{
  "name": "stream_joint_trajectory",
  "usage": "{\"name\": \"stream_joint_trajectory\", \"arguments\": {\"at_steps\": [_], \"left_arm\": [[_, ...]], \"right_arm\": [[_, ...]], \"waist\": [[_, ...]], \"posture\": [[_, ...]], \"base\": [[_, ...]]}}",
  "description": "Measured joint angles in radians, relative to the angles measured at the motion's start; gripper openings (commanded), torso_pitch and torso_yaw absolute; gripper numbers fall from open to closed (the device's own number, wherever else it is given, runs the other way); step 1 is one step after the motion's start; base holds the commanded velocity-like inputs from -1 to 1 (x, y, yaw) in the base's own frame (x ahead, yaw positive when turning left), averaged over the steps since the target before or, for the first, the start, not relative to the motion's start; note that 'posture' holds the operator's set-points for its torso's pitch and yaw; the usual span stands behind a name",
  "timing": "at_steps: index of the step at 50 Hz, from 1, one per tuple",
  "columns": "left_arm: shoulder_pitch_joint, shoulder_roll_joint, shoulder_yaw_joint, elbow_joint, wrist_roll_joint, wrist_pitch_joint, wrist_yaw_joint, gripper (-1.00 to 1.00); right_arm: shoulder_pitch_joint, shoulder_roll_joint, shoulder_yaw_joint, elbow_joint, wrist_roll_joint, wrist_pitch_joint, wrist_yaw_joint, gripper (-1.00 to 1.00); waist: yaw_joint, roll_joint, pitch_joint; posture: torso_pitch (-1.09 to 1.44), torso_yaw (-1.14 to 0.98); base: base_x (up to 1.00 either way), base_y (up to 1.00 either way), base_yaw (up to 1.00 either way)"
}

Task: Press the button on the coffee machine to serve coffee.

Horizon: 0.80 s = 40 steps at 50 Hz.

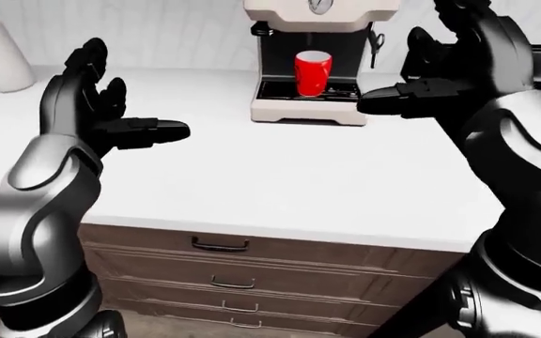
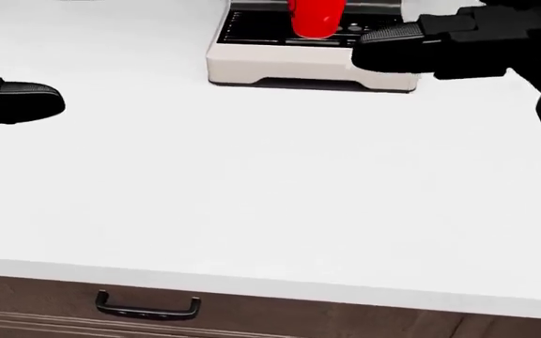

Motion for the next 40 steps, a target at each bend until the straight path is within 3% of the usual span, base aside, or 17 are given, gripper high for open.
{"name": "stream_joint_trajectory", "arguments": {"at_steps": [4, 6, 7, 10, 13, 16, 17, 18, 21, 23, 30, 31, 36, 40], "left_arm": [[-0.002, 0.001, -0.001, -0.007, -0.003, -0.007, -0.002, 1.00], [-0.005, 0.002, -0.001, -0.005, -0.003, -0.006, -0.002, 1.00], [-0.004, -0.003, -0.003, -0.006, -0.003, -0.009, -0.002, 1.00], [0.001, -0.012, -0.025, -0.004, -0.012, -0.004, -0.008, 1.00], [0.000, -0.011, -0.026, -0.001, -0.019, 0.004, -0.013, 1.00], [-0.008, -0.002, -0.012, -0.003, -0.017, 0.001, -0.010, 1.00], [-0.015, 0.003, -0.004, -0.003, -0.017, 0.001, -0.007, 1.00], [-0.019, 0.008, 0.005, 0.001, -0.017, 0.000, -0.005, 1.00], [-0.049, 0.017, 0.000, 0.067, -0.003, -0.015, 0.004, 1.00], [-0.082, 0.016, -0.022, 0.118, 0.009, -0.042, 0.002, 1.00], [-0.140, 0.015, -0.047, 0.177, 0.014, -0.101, -0.027, 1.00], [-0.133, 0.008, -0.051, 0.174, 0.015, -0.105, -0.028, 1.00], [-0.119, -0.006, -0.078, 0.171, 0.011, -0.093, -0.036, 1.00], [-0.120, -0.005, -0.067, 0.158, 0.018, -0.095, -0.038, 1.00]], "right_arm": [[-0.011, -0.003, -0.007, -0.014, -0.002, -0.011, -0.004, 1.00], [-0.011, -0.004, -0.006, -0.012, -0.002, -0.016, -0.003, 1.00], [-0.009, -0.007, -0.009, -0.010, -0.002, -0.017, -0.002, 1.00], [0.007, -0.009, -0.024, 0.001, -0.009, -0.011, -0.009, 1.00], [0.009, -0.007, -0.020, 0.010, -0.017, -0.005, -0.015, 1.00], [-0.004, -0.008, -0.013, 0.000, -0.013, -0.011, -0.011, 1.00], [-0.006, -0.005, -0.012, -0.006, -0.011, -0.015, -0.010, 1.00], [0.000, -0.001, -0.008, -0.009, -0.008, -0.020, -0.007, 1.00], [0.011, 0.000, 0.006, 0.002, -0.002, -0.011, -0.002, 1.00], [0.008, -0.003, 0.002, 0.003, -0.003, -0.007, -0.003, 1.00], [0.019, -0.010, -0.001, 0.025, -0.037, -0.053, 0.012, 1.00], [0.023, -0.012, -0.009, 0.026, -0.042, -0.050, 0.011, 1.00], [0.020, -0.010, -0.018, 0.036, -0.062, -0.033, 0.005, 1.00], [0.012, -0.011, -0.019, 0.023, -0.057, -0.043, 0.011, 1.00]], "waist": [[0.006, -0.050, 0.002], [0.010, -0.085, -0.001], [0.006, -0.087, -0.001], [-0.012, -0.050, 0.016], [-0.011, -0.030, 0.016], [-0.009, 0.014, 0.017], [-0.006, 0.018, 0.014], [0.002, 0.006, 0.016], [0.008, 0.010, 0.006], [0.006, 0.000, -0.003], [0.004, -0.089, -0.006], [-0.004, -0.077, 0.002], [-0.007, -0.067, 0.020], [-0.013, -0.036, 0.034]], "posture": [[0.00, 0.00], [0.00, 0.00], [0.00, 0.00], [0.00, 0.00], [0.00, 0.00], [0.00, 0.00], [0.00, 0.00], [0.00, 0.00], [0.00, 0.00], [0.00, 0.00], [0.00, 0.00], [0.00, 0.00], [0.00, 0.00], [0.00, 0.00]], "base": [[0.11, 0.00, 0.00], [0.11, -0.02, 0.00], [0.11, -0.14, 0.00], [0.11, -0.15, 0.00], [0.11, -0.14, 0.00], [0.11, -0.12, 0.00], [0.10, -0.11, 0.00], [0.09, -0.11, 0.00], [0.10, -0.11, 0.00], [0.09, -0.11, 0.00], [0.09, -0.11, 0.00], [0.09, -0.12, 0.00], [0.01, -0.03, 0.00], [0.00, 0.00, 0.00]]}}
